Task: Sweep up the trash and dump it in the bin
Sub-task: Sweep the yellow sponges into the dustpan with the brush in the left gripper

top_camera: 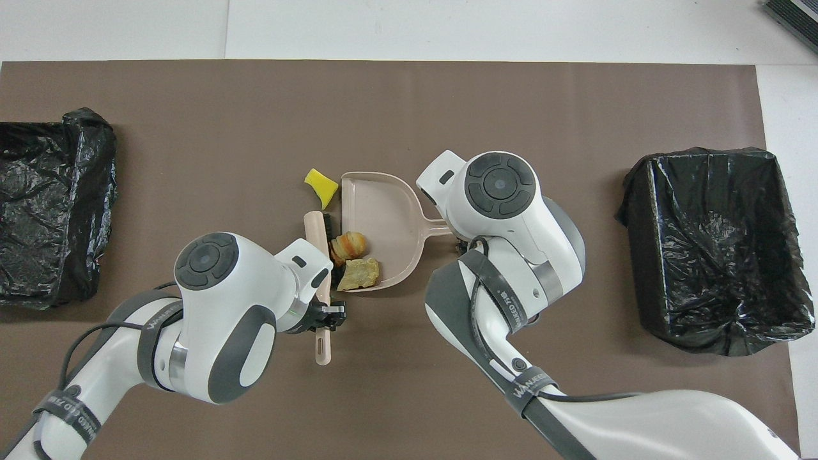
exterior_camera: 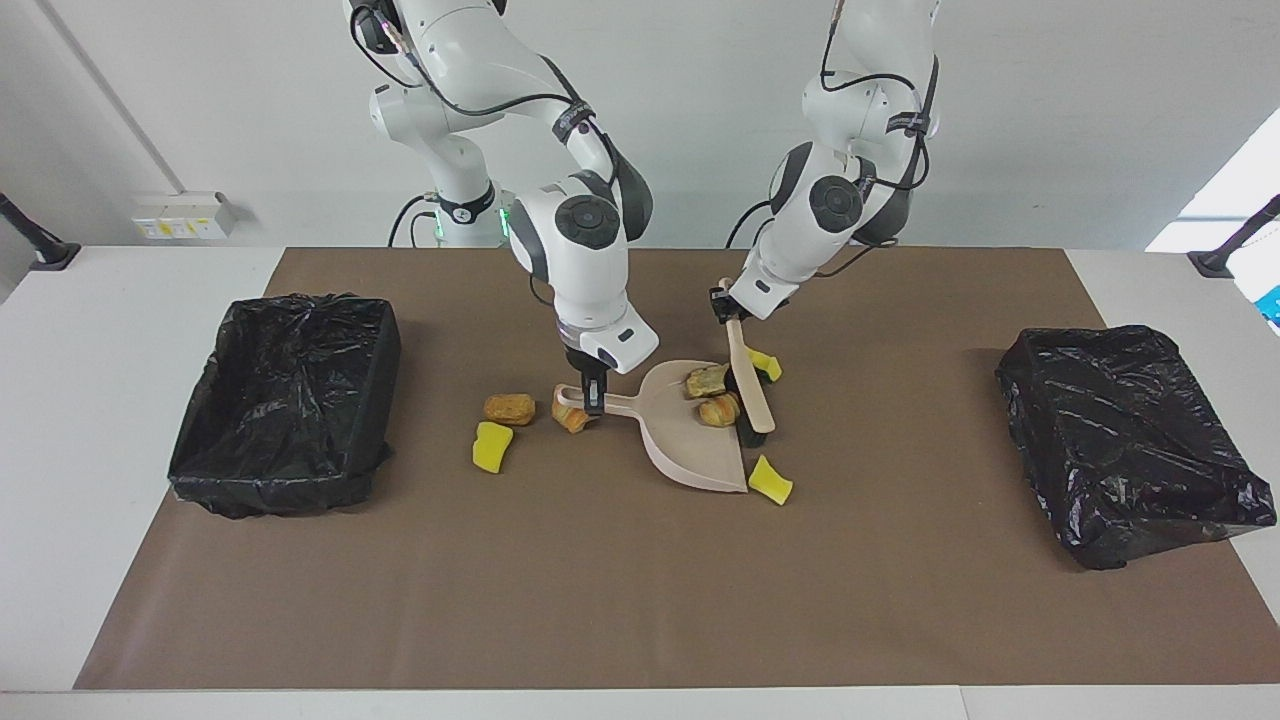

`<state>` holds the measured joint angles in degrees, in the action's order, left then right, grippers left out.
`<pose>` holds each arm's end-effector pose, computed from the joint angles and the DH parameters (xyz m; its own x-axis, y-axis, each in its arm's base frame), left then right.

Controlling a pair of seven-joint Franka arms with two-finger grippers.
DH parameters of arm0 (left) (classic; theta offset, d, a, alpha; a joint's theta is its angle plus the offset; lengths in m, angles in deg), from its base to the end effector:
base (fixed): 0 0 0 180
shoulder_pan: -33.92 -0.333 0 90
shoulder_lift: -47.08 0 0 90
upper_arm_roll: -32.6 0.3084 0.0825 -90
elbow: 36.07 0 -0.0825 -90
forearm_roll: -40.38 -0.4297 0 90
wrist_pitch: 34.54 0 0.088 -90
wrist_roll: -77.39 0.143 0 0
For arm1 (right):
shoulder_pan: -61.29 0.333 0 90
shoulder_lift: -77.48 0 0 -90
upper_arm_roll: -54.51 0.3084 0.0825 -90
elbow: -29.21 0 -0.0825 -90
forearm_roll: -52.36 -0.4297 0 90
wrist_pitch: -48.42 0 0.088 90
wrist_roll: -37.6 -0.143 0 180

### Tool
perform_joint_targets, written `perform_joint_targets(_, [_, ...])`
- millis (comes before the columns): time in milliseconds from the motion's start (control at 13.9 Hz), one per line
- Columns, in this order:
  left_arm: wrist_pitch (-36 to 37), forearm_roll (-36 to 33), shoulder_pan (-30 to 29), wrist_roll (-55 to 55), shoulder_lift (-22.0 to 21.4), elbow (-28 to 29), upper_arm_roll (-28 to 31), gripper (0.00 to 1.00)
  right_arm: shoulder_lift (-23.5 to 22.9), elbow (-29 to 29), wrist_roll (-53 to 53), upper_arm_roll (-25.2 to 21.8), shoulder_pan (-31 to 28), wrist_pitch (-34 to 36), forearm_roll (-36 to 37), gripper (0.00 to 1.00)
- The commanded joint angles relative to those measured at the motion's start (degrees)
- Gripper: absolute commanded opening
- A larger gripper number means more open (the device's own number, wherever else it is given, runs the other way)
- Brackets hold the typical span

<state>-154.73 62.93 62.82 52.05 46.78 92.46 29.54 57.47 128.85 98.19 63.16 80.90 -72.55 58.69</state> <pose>0.4424 -0.3118 0.2916 0.9564 0.0747 -0.2825 0.1347 -0.9706 0.1993 0.6132 0.3139 0.3153 -0.0252 0.9993 -0.0258 0.9986 0.0264 0.0454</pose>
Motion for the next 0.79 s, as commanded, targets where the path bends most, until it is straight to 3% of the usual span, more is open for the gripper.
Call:
perform_joint_targets(0, [4.24, 1.09, -1.64, -0.5, -1.45, -2.3, 1.65, 0.0, 0.32, 0.99, 3.22, 0.75, -1.16, -0.67, -1.41, 0.0])
perform_joint_targets(217, [12.23, 0.83, -9.54, -1.55, -4.17, -5.91, 1.57, 0.0, 0.32, 0.99, 5.85, 0.75, -2.04, -0.59, -1.49, 0.0])
perform_joint_targets(361, [18.9, 0.83, -14.73, -6.88, -6.37, -5.13, 1.57, 0.0, 0.32, 0.99, 6.55, 0.75, -1.95, -0.59, -1.49, 0.0])
perform_joint_targets(577, [16.93, 0.74, -13.53, -18.23, -10.85, 2.76, 1.04, 0.0, 0.32, 0.99, 6.21, 0.75, -1.86, -0.59, -1.49, 0.0])
perform_joint_targets(722, [11.24, 0.74, -8.19, -22.53, -10.69, 6.73, 0.69, 0.0, 0.32, 0.99, 5.77, 0.75, -1.77, -0.67, -1.49, 0.0])
